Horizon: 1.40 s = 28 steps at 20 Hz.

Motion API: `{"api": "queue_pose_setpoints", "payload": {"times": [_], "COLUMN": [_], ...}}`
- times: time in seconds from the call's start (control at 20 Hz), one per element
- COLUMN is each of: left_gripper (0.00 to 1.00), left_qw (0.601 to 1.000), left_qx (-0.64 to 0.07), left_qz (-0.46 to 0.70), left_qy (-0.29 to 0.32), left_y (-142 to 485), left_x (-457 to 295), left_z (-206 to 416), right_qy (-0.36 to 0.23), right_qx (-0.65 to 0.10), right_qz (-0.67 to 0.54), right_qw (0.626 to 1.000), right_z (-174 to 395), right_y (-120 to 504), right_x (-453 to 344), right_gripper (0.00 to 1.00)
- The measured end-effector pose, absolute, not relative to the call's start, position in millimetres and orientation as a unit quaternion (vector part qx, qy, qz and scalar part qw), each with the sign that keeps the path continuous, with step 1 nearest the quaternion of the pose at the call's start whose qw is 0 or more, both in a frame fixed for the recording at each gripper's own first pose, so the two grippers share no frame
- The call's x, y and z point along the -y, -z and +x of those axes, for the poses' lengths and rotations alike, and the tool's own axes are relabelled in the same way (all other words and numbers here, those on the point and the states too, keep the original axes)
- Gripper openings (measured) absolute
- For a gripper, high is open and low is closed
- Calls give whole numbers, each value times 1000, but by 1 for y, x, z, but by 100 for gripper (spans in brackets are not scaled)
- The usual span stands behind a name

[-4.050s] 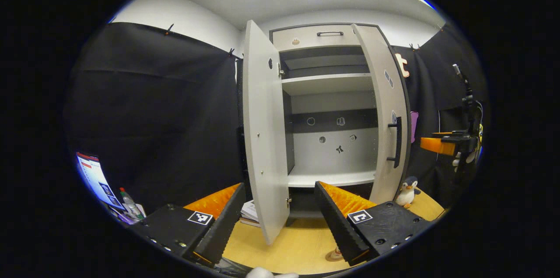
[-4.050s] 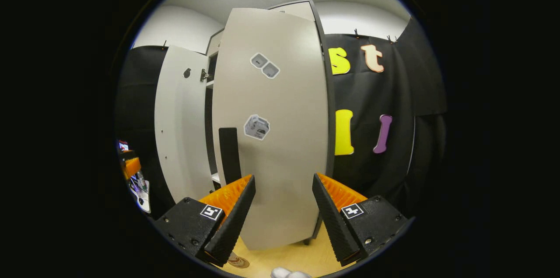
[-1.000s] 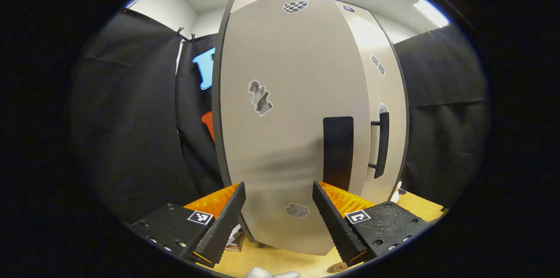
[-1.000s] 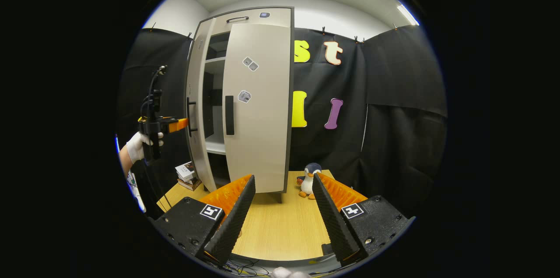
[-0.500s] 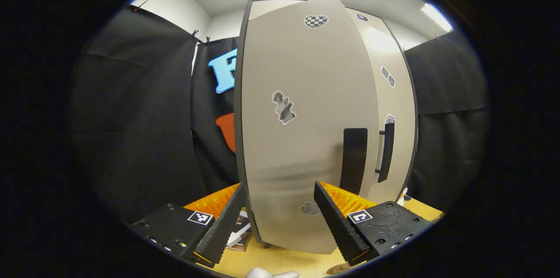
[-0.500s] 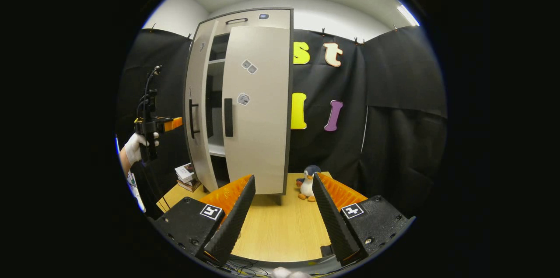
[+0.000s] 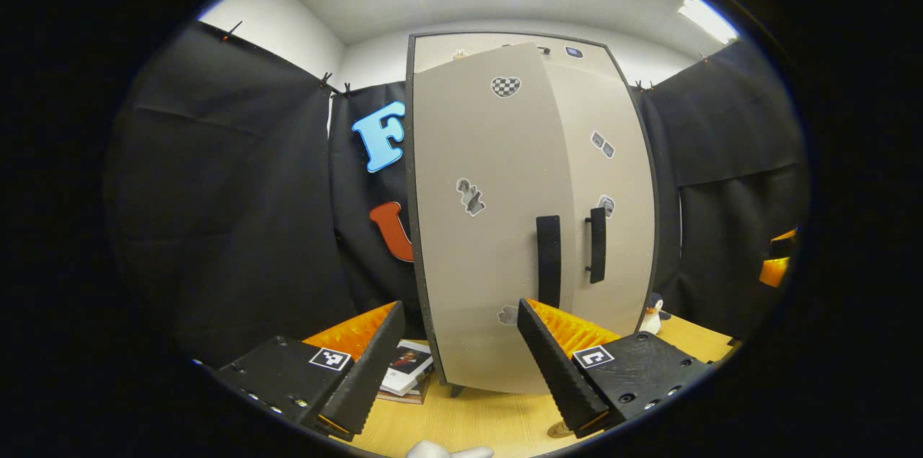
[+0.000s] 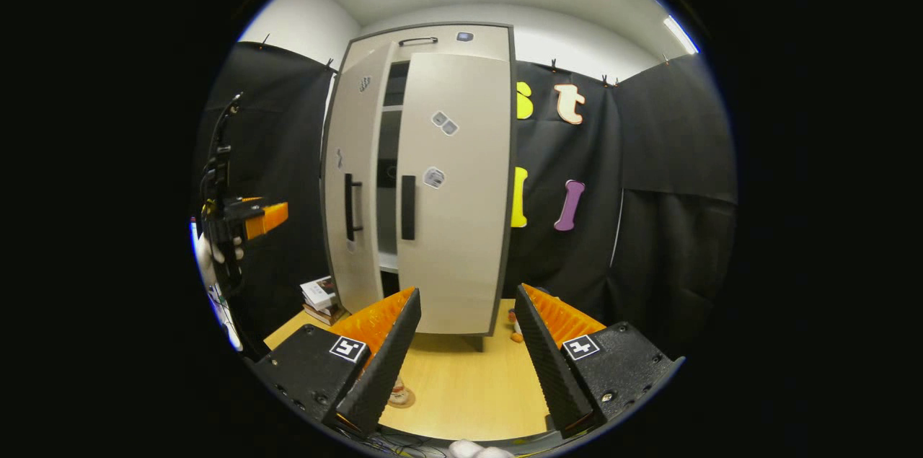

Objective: Grasp the bottle in the cabinet with the left hand and place it on the coaster, then close the right door with the right hand and the left door with the left hand.

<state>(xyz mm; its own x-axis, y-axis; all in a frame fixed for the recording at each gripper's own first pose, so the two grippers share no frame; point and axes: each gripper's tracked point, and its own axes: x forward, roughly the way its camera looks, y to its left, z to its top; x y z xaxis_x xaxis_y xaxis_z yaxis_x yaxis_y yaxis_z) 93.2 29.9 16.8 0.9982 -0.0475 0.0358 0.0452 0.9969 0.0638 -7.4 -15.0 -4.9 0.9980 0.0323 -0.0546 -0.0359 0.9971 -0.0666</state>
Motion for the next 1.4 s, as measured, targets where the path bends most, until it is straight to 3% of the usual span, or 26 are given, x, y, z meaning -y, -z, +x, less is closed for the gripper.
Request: {"api": "queue_pose_setpoints", "payload": {"times": [0.45,1.4], "left_gripper": [96,96], "left_qw": [1000,999], "left_qx": [-15,-27], "left_qz": [18,18], "left_qy": [18,15], "left_y": [26,34], "left_x": [-30,-30], "left_z": [32,8], "right_qy": [-8,-2], "right_qx": [-21,-32], "right_qz": [-14,-26], "right_qw": [1000,999], "right_z": [-10,-22], "right_y": [12,28], "right_x": [-9,-13], "right_gripper": [82,82]}}
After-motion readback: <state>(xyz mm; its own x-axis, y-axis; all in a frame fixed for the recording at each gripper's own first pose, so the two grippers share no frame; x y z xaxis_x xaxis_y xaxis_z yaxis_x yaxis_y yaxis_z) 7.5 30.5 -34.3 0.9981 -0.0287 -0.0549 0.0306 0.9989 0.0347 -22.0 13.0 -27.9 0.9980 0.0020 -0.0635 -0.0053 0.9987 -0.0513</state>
